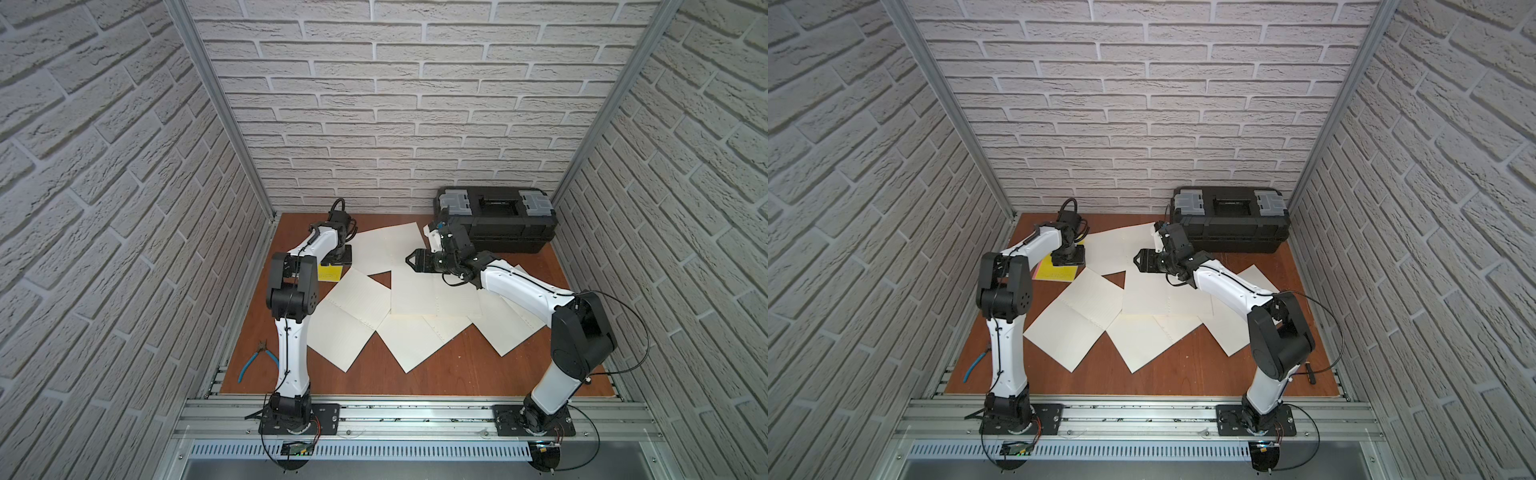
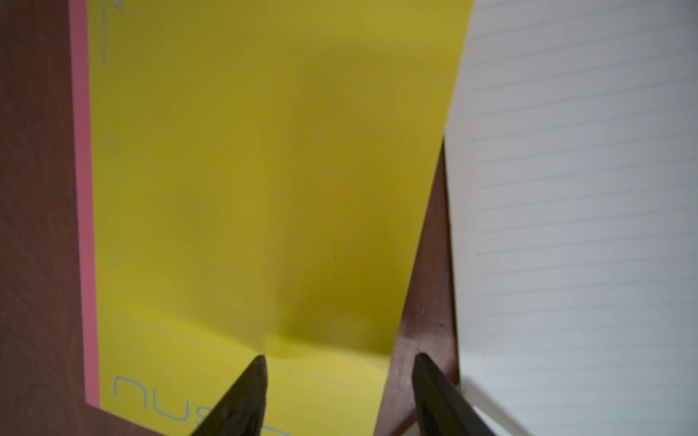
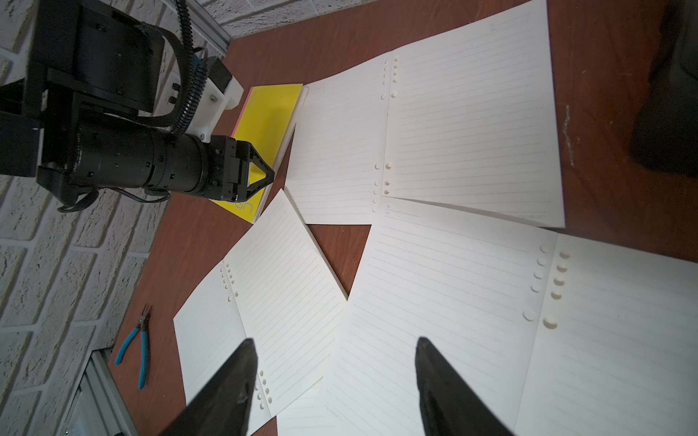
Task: Close the notebook
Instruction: Adjust the notebook at the center of the board.
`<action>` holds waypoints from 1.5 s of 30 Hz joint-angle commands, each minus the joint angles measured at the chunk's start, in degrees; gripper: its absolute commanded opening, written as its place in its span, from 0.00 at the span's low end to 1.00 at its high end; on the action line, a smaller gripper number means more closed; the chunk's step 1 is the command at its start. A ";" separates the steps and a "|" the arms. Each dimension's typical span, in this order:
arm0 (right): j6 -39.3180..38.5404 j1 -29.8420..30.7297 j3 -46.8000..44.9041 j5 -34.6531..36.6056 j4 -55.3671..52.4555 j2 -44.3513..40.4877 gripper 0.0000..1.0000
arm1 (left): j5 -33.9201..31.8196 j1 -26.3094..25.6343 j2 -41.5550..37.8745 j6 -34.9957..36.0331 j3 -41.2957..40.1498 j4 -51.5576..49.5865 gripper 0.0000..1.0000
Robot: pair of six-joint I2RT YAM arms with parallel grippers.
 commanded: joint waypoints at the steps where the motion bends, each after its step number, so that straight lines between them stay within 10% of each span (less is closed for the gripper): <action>1: 0.28 -0.36 -0.08 -0.39 1.44 -2.29 0.66 | 0.00 0.07 1.66 0.21 2.85 -1.43 0.61; 45: 0.63 -1.20 0.45 -1.35 0.87 -2.05 0.65 | 3.41 7.26 11.81 2.07 14.11 -6.62 0.58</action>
